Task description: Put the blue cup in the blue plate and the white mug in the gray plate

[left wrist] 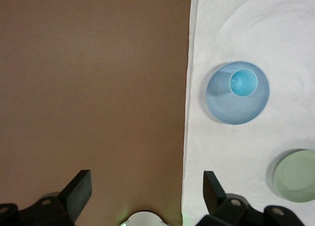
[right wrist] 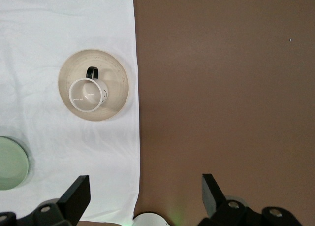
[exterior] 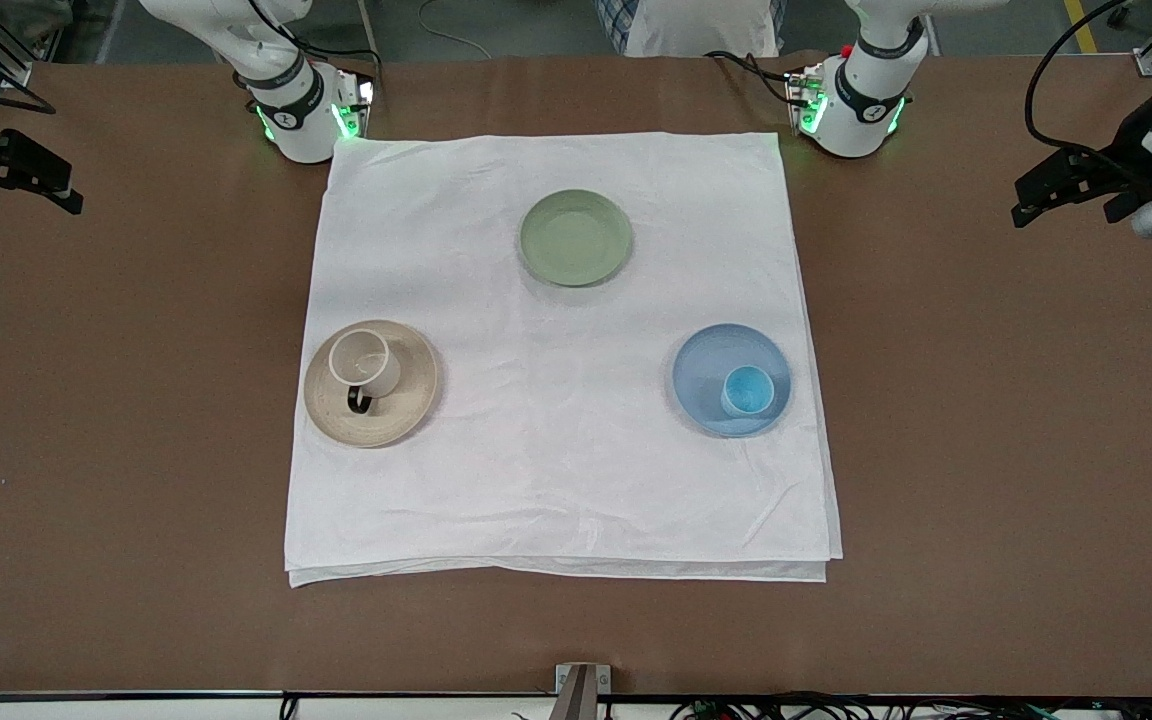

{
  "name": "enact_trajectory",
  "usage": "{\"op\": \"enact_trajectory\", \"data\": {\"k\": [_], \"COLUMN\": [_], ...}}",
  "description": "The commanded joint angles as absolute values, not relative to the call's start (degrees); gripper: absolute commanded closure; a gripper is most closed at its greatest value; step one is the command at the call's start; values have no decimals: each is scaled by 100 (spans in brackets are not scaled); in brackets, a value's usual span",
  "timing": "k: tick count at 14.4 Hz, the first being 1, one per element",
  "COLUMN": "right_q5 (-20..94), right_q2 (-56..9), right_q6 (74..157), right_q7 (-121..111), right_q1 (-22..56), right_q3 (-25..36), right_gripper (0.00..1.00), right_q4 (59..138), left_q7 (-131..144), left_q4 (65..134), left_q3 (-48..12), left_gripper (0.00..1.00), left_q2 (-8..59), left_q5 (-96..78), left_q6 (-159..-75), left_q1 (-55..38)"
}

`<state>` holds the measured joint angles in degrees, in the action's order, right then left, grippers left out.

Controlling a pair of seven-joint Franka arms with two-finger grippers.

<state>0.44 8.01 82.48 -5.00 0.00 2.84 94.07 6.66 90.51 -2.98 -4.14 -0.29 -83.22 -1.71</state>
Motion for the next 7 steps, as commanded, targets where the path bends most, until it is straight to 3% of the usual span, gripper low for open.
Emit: {"op": "enact_trajectory", "data": {"k": [1, 7], "right_q5": [123, 114], "right_q2": [835, 835], "right_q6": [8148, 8147], "right_q7": [-457, -422], "right_q1": [9, 9], "right_q3": [290, 290], "right_gripper": [0, 0], "right_q4": [9404, 9396], "left_q7": [536, 571], "left_q4": [9088, 8903], "left_q3": [-281, -272], "left_gripper": [0, 0], "left_q2": [-449, -396], "left_q5": [-36, 26], "left_q6": [-8376, -8358], "left_q1": [-167, -158]}}
